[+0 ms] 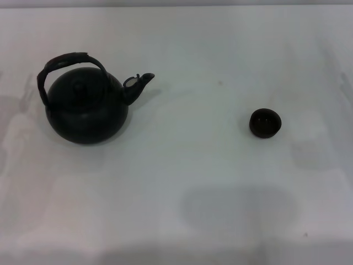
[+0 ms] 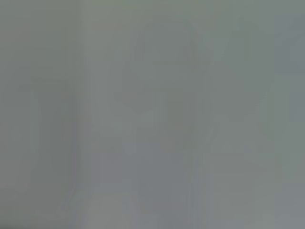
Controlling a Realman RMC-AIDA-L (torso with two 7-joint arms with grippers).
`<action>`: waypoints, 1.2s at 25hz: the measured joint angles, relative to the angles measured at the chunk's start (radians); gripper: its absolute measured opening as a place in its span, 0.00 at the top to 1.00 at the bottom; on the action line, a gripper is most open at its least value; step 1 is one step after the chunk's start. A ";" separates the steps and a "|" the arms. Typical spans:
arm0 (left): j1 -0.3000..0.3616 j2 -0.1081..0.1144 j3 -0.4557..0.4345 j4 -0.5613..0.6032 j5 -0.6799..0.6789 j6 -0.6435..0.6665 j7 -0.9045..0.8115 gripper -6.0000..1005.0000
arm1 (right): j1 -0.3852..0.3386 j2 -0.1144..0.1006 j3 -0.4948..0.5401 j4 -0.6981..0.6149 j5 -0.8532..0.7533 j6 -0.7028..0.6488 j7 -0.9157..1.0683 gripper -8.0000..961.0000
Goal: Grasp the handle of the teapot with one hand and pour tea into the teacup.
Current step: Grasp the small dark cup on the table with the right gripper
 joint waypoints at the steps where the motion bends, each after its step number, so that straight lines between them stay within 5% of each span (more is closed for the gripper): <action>1: 0.000 0.000 0.000 0.000 -0.002 0.000 0.000 0.30 | 0.001 0.000 0.004 -0.002 0.001 -0.007 0.000 0.12; 20: 0.005 -0.006 -0.026 -0.055 -0.054 -0.013 0.000 0.30 | 0.003 -0.008 0.084 -0.030 0.007 -0.032 0.005 0.12; 26: 0.011 -0.006 -0.024 -0.081 -0.055 -0.035 -0.003 0.30 | -0.028 -0.017 0.020 -0.073 -0.066 0.008 0.082 0.12; 30: 0.026 -0.004 -0.022 -0.087 -0.052 -0.038 -0.004 0.30 | -0.066 -0.042 -0.034 -0.191 -0.214 0.010 0.199 0.12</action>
